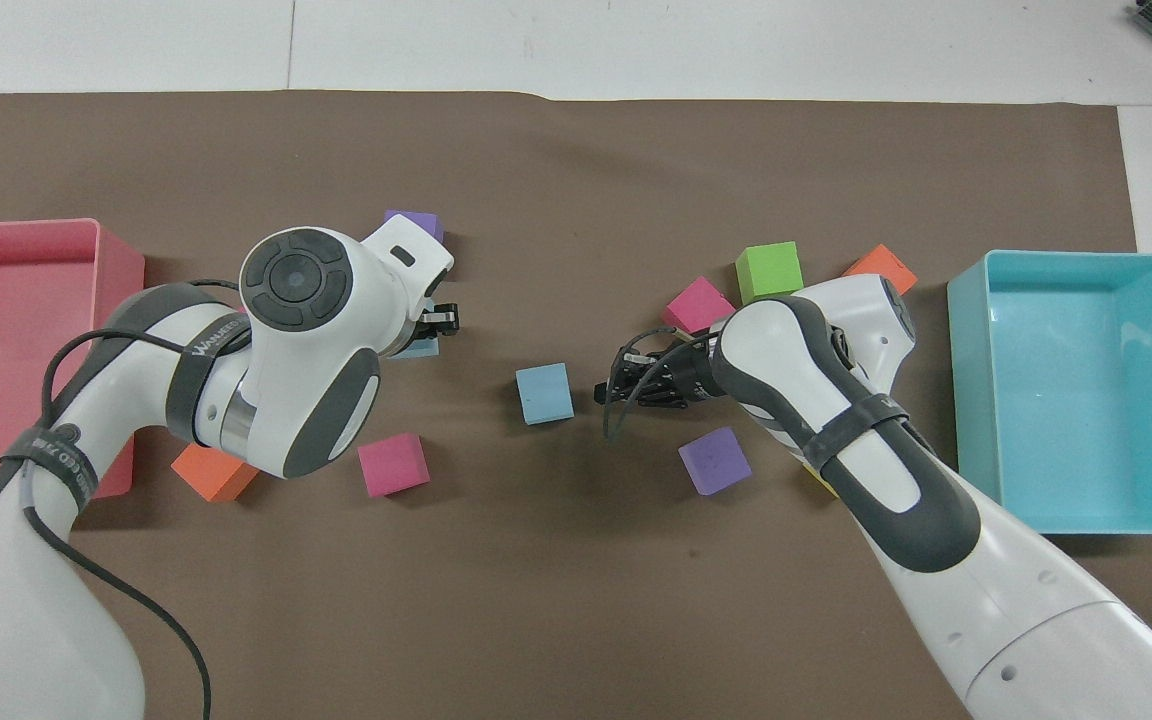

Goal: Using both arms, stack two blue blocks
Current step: 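Carry the held cube with the left gripper over the placed cube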

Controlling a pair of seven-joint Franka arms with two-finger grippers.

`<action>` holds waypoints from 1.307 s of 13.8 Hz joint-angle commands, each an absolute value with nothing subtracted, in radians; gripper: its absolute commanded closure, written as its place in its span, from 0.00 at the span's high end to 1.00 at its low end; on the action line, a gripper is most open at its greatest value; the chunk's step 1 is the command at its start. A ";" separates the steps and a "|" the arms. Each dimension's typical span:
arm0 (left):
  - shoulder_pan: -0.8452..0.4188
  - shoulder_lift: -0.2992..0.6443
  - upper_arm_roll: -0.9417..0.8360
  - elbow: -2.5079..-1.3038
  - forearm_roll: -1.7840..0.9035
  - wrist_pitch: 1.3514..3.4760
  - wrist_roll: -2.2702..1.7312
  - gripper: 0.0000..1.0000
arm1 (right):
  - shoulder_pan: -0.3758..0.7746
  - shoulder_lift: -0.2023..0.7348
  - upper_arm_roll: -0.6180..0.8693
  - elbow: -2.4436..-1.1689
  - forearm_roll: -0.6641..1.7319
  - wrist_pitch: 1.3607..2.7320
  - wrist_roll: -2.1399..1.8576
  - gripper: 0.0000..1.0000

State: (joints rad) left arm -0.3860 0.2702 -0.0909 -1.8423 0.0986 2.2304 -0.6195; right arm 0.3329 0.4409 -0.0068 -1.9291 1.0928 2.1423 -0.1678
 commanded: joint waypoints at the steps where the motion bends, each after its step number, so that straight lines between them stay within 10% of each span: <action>1: -0.432 0.294 -0.081 -1.787 0.088 2.201 -0.718 0.16 | 0.328 0.428 0.002 -1.950 1.129 2.160 -0.196 0.00; 18: -0.615 0.338 -0.080 -1.741 0.009 2.100 -0.808 0.11 | 0.328 0.428 0.002 -1.950 1.129 2.160 -0.195 0.00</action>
